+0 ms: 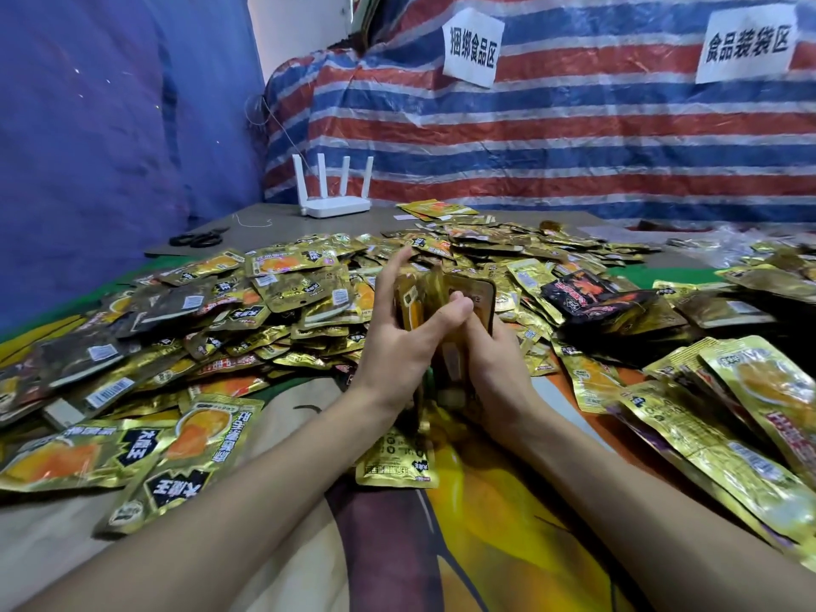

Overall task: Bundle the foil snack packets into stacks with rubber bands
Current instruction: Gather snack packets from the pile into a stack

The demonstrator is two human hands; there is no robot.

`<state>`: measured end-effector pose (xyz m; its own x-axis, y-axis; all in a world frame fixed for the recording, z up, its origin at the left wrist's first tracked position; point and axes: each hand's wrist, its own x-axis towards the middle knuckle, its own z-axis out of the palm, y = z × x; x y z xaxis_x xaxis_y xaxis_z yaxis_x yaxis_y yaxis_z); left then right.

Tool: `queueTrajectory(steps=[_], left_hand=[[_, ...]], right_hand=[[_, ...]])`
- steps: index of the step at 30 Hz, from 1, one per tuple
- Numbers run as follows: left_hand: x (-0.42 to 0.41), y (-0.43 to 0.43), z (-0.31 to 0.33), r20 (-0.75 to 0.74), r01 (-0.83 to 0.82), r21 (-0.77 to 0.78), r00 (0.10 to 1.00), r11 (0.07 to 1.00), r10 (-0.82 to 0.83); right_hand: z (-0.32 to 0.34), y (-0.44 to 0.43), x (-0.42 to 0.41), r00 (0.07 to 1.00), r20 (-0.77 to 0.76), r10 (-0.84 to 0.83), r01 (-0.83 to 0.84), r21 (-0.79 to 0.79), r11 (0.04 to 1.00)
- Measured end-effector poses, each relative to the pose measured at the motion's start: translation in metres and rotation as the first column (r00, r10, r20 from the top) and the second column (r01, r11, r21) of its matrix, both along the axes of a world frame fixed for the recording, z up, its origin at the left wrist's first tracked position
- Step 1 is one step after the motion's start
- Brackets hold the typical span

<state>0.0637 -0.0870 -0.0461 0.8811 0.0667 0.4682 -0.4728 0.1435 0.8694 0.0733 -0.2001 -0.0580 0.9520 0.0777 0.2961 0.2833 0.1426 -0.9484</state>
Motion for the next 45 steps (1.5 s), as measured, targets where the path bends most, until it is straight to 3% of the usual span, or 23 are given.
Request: queueTrajectory(steps=[3,6,10,13,19,26,30,33,36,41,45], left_hand=[[-0.001,-0.005,0.001,-0.008,0.027,-0.045,1.0,0.999,-0.027],[-0.007,-0.011,0.004,0.057,0.038,0.053,0.998,0.998,-0.041],[-0.013,-0.013,0.0,0.122,0.075,0.246,0.987,0.966,-0.108],[-0.011,-0.013,-0.002,0.118,0.077,0.236,0.987,0.969,-0.107],[-0.014,-0.013,0.0,0.173,0.028,0.089,0.984,0.996,-0.043],[-0.017,-0.022,0.0,0.205,0.033,0.168,0.976,0.985,-0.068],[-0.019,-0.02,0.001,0.245,-0.01,0.215,0.969,0.977,-0.044],[-0.023,-0.014,0.001,0.389,-0.091,0.357,0.919,0.93,-0.06],[-0.027,-0.011,0.0,0.497,-0.128,0.455,0.858,0.881,-0.132],[-0.028,-0.018,-0.004,0.546,-0.089,0.523,0.799,0.848,-0.253],[-0.026,-0.018,-0.006,0.547,-0.088,0.549,0.789,0.831,-0.278]], right_hand=[[0.006,0.005,-0.003,1.0,0.005,0.008,-0.008,0.016,1.0],[0.004,0.009,-0.009,0.998,0.022,0.059,-0.06,0.048,0.997],[0.004,0.011,-0.015,0.976,-0.096,0.196,-0.163,0.274,0.948],[0.006,0.009,-0.014,0.956,-0.094,0.278,-0.209,0.444,0.871],[0.005,0.006,-0.01,0.968,-0.004,0.25,-0.218,0.476,0.852],[0.008,0.006,-0.011,0.96,-0.103,0.26,-0.184,0.467,0.865],[0.016,0.006,-0.021,0.962,-0.122,0.243,-0.2,0.288,0.937],[0.021,-0.003,-0.027,0.999,-0.006,0.032,-0.032,0.039,0.999],[0.025,-0.025,-0.042,0.993,0.088,-0.085,0.102,-0.21,0.972],[0.038,-0.068,-0.074,0.961,0.228,-0.158,0.258,-0.53,0.808],[0.049,-0.113,-0.092,0.837,0.458,-0.298,0.546,-0.727,0.416]])
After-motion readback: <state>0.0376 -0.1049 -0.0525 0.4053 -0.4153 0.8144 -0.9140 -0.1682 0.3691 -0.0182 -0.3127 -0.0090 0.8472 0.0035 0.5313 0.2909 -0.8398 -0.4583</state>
